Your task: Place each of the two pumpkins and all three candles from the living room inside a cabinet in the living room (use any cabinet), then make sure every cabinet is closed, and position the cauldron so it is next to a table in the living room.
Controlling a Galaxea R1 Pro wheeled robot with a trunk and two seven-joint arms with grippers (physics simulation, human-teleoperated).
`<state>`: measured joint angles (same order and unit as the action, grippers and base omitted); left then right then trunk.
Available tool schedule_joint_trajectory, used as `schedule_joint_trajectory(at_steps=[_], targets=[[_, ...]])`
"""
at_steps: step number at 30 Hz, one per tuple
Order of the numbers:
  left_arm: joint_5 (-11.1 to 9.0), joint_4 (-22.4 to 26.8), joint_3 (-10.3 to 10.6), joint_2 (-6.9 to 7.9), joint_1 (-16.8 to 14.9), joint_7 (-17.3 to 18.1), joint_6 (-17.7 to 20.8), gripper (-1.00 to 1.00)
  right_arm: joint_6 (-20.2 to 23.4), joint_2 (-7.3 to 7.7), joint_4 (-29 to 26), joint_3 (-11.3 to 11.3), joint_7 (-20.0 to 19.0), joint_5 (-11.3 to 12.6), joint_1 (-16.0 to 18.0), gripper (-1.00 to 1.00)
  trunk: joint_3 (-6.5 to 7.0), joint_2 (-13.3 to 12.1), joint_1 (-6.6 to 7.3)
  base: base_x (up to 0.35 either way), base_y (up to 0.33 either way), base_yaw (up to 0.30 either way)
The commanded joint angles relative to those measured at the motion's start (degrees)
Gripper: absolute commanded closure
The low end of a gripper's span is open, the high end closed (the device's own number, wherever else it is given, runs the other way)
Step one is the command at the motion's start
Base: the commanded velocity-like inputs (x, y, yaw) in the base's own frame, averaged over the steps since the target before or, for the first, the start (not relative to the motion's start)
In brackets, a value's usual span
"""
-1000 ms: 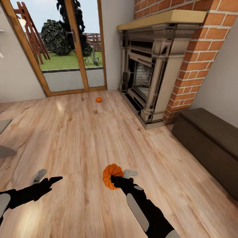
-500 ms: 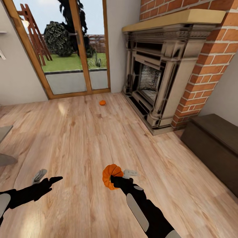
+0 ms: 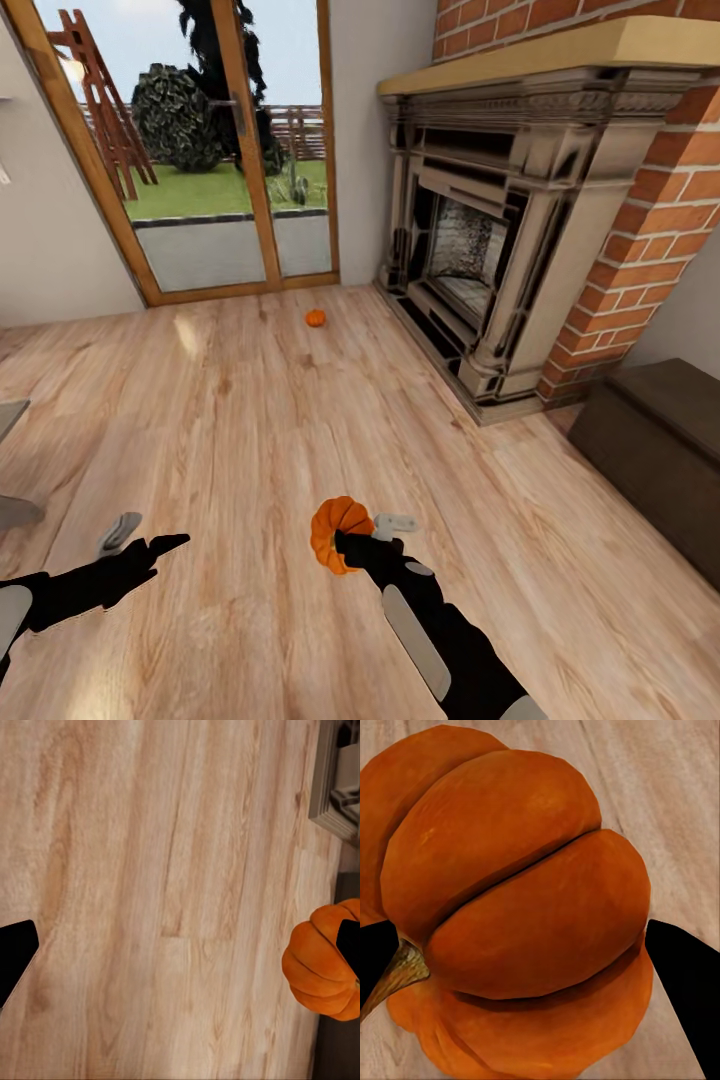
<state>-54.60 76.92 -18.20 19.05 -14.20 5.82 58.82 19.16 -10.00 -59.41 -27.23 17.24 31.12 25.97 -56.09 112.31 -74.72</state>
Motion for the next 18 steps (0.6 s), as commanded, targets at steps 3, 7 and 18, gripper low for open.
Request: schedule_joint_trajectory(at_steps=[3, 7, 18], targets=[[0.5, 0.0, -0.1, -0.03, 0.0, 0.6, 0.2, -1.0, 0.1, 0.0, -0.1, -0.1, 0.5, 0.4, 0.0, 1.0, -0.04, 0.0, -0.02, 0.294, 0.123, 0.0], [0.5, 0.0, -0.1, 0.01, 0.0, 0.6, 0.2, -1.0, -0.2, 0.0, -0.1, -0.2, 0.5, 0.4, 0.0, 1.0, -0.04, 0.0, -0.02, 0.295, 0.122, 0.0], [0.5, 0.0, -0.1, -0.03, 0.0, 0.6, 0.2, -1.0, -0.5, 0.0, -0.2, -0.2, 0.4, 0.5, 0.0, 1.0, -0.03, 0.0, -0.02, 0.295, 0.122, 0.0]])
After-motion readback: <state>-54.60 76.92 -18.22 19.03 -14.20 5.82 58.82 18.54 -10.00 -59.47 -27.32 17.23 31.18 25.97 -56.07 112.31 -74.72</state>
